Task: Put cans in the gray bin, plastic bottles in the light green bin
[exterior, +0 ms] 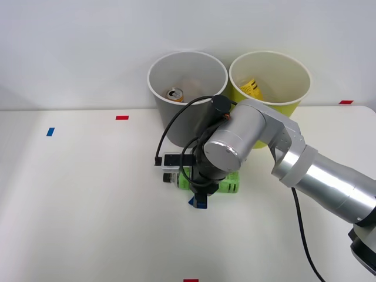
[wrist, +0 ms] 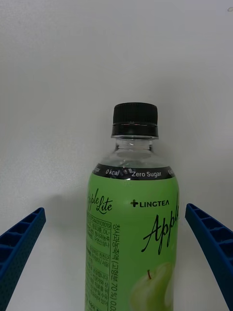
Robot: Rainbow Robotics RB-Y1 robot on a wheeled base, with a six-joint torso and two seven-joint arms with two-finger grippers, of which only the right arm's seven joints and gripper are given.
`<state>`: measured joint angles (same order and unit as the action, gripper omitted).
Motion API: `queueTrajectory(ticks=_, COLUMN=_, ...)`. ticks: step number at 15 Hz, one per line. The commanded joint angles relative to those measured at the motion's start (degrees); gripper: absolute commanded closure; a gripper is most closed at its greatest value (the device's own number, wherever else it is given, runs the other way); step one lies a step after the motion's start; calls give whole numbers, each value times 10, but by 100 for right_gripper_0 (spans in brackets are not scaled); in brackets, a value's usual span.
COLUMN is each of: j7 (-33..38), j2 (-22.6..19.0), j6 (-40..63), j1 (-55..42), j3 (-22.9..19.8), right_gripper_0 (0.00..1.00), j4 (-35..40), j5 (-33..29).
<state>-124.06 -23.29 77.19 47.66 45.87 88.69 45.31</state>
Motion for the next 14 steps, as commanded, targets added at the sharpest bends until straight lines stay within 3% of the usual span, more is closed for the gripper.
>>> queueTrajectory(ticks=1, j7=-4, j2=15, j6=-6, j1=0, j3=-1, right_gripper_0=0, j4=-21, j5=-10)
queueTrajectory(ticks=11, j7=-4, j2=35, j6=-30, j1=0, j3=-1, right_gripper_0=0, j4=-45, j5=-64)
queueTrajectory(ticks=14, j7=-6, j2=39, j6=-53, j1=1, j3=-3, right_gripper_0=0, j4=-73, j5=-54)
